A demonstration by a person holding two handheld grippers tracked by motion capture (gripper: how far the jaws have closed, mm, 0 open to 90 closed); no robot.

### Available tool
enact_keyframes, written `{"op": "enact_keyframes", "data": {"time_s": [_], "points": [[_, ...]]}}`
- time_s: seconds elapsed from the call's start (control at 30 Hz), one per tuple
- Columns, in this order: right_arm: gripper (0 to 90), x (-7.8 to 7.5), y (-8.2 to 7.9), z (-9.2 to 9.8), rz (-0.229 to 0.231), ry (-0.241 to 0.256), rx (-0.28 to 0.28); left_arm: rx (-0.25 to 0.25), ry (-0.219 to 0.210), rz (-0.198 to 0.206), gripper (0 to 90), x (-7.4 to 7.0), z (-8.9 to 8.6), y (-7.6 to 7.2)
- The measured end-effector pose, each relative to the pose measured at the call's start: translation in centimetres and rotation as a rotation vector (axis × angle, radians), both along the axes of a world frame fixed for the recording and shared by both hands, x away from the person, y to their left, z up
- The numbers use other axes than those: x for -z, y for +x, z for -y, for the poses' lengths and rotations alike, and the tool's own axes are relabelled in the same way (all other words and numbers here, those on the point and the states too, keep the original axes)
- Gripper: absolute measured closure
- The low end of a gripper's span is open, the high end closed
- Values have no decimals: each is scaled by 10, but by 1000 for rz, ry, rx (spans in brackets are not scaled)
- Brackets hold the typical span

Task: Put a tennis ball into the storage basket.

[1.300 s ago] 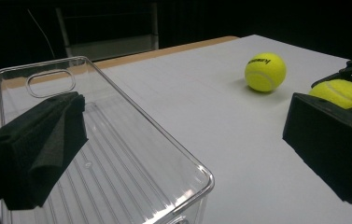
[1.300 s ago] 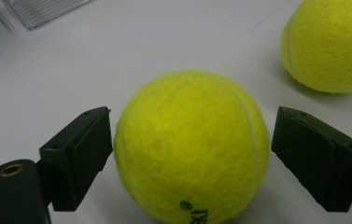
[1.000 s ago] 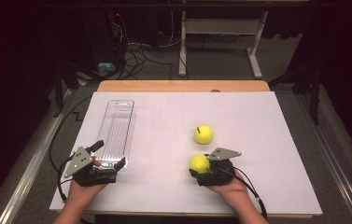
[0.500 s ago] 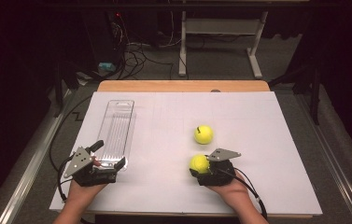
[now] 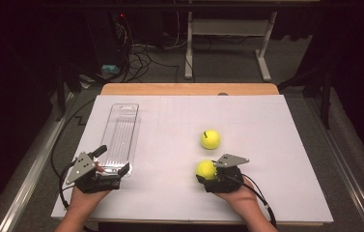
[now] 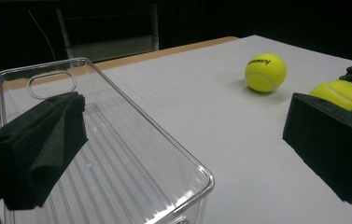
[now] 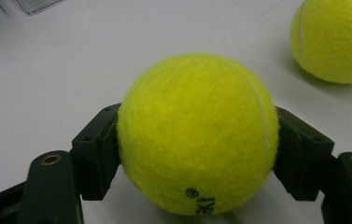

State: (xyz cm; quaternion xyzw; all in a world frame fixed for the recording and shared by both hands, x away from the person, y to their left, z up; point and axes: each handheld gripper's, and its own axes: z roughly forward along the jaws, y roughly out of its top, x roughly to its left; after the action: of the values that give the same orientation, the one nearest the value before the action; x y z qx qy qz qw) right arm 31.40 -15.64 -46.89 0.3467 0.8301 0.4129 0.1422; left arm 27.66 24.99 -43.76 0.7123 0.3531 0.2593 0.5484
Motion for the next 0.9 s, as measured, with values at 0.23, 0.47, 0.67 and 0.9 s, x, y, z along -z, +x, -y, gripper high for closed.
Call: {"op": "enact_keyframes", "data": {"time_s": [0.23,0.47,0.67,0.9], "points": [[271,-2,-1,1,5,16,1,1,0,0,7,0,0,0],[272,-6,-3,5,41,36,12,0,0,1,7,0,0,0],[271,-9,-4,10,69,47,23,1,-2,1,7,0,0,0],[271,-12,-6,16,95,61,35,2,1,-2,7,0,0,0]]}}
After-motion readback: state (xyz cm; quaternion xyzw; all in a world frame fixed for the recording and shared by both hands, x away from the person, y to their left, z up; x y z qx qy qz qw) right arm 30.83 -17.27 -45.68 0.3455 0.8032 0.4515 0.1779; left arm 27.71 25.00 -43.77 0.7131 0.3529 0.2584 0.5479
